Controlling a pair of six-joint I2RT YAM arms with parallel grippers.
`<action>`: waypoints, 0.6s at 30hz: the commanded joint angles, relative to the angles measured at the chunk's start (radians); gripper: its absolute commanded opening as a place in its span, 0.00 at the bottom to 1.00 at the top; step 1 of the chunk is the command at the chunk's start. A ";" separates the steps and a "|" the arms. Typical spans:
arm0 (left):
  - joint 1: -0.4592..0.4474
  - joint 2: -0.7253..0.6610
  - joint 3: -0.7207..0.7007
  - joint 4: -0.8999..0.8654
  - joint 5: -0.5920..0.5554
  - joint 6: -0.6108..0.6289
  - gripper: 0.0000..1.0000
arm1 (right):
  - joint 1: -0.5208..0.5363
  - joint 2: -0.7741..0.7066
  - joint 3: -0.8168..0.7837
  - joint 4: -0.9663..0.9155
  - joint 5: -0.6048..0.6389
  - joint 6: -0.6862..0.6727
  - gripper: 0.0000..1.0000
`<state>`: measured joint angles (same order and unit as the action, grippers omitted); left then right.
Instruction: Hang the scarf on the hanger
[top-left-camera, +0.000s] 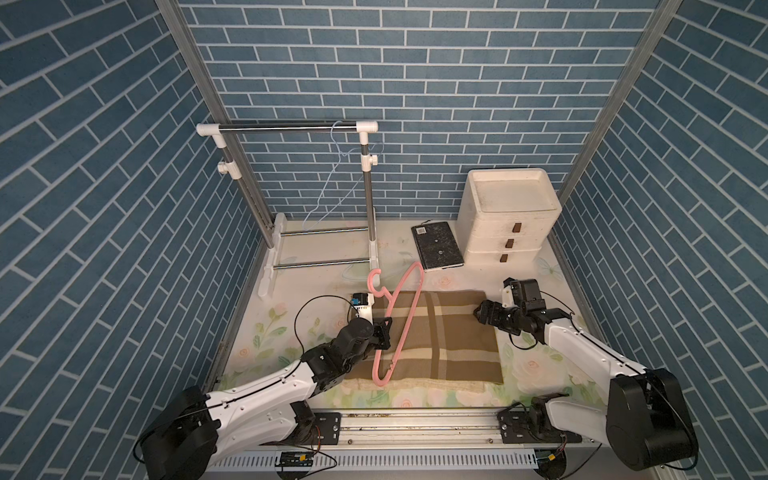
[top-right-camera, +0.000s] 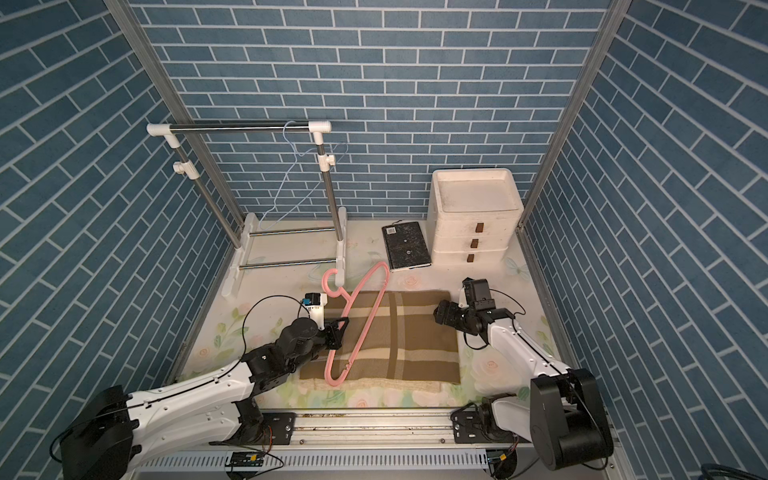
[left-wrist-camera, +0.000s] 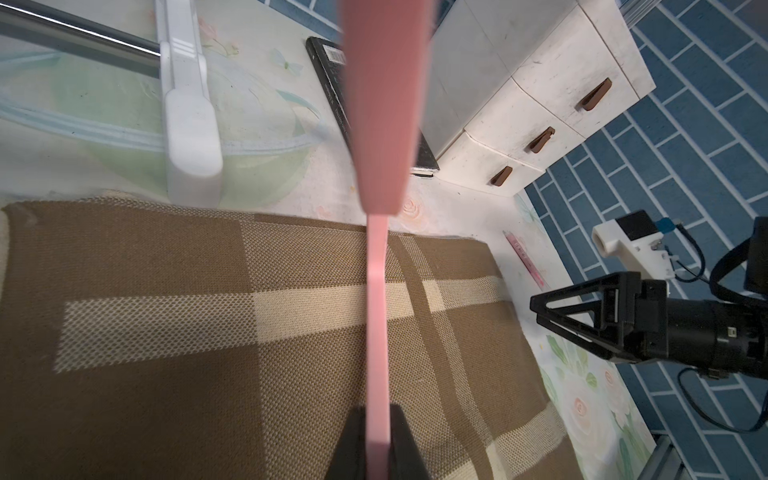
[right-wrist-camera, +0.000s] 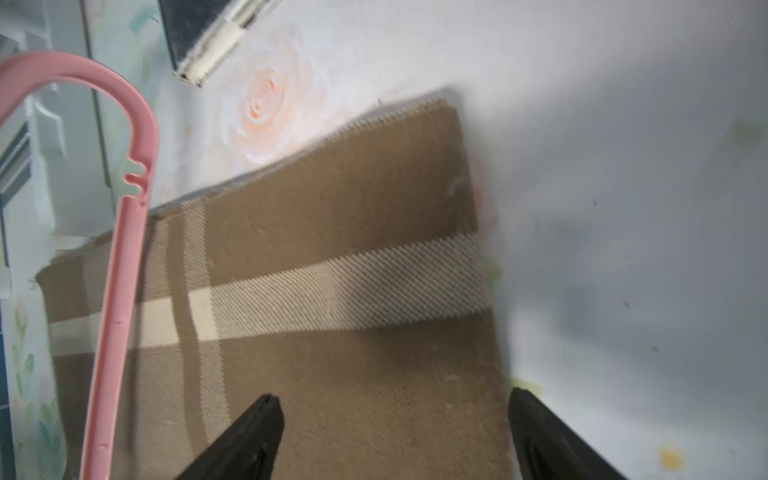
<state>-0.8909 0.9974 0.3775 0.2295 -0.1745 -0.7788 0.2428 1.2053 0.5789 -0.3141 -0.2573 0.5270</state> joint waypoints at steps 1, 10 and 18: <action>-0.008 0.009 0.024 -0.009 0.002 0.008 0.00 | -0.010 -0.021 -0.053 -0.065 -0.021 0.032 0.90; -0.008 0.014 0.026 -0.021 0.003 0.022 0.00 | -0.019 -0.052 -0.194 0.032 -0.249 0.106 0.92; -0.008 0.016 0.029 -0.024 0.006 0.025 0.00 | -0.045 -0.165 -0.157 0.149 -0.420 0.153 0.83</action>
<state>-0.8909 1.0103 0.3828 0.2184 -0.1707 -0.7700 0.2031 1.0817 0.3946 -0.2012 -0.5735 0.6308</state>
